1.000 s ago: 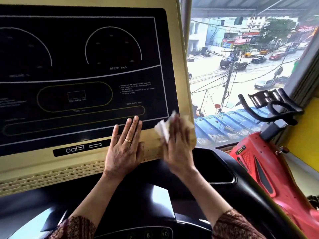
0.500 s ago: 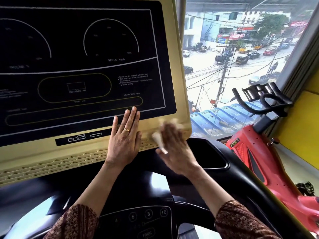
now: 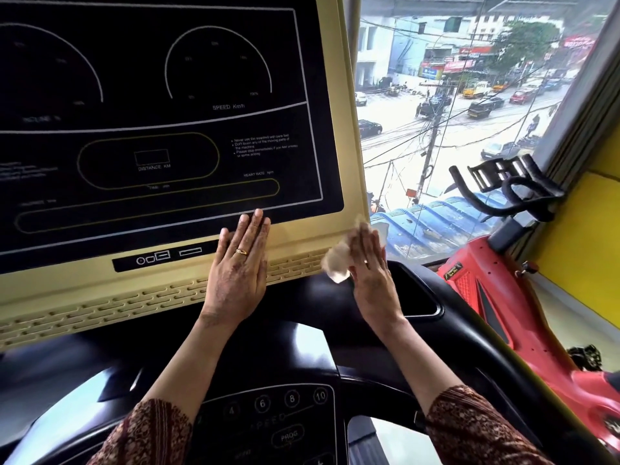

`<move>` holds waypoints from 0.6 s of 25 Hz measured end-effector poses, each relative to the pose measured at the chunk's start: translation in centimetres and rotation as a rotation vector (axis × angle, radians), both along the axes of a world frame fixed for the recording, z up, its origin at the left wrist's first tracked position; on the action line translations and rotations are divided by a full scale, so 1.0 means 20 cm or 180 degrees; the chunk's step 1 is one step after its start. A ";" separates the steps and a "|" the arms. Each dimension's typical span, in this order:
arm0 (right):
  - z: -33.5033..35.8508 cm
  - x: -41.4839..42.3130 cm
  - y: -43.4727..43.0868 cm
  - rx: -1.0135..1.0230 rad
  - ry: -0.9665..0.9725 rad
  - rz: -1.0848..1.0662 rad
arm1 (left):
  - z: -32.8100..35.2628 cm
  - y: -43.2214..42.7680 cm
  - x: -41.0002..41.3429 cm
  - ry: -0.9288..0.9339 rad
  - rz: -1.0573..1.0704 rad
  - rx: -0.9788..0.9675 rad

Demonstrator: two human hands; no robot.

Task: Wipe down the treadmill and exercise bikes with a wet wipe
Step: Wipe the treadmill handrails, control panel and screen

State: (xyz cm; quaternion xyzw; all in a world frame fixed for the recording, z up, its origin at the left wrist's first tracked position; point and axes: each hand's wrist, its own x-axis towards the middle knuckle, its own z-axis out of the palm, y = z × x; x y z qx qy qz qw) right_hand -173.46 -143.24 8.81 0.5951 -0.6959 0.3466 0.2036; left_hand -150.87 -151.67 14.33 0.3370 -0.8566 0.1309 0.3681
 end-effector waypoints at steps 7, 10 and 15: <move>0.12 0.27 -0.07 0.0281 0.1021 0.0987 | 0.01 0.01 0.04 -0.0176 -0.0043 0.0078; 0.11 0.16 -0.01 0.0083 0.0253 0.0785 | -0.01 0.06 0.12 -0.0299 0.0061 0.0140; 0.21 0.57 -0.03 0.0370 -0.0419 0.0997 | -0.01 0.11 0.26 -0.0577 0.0219 0.0420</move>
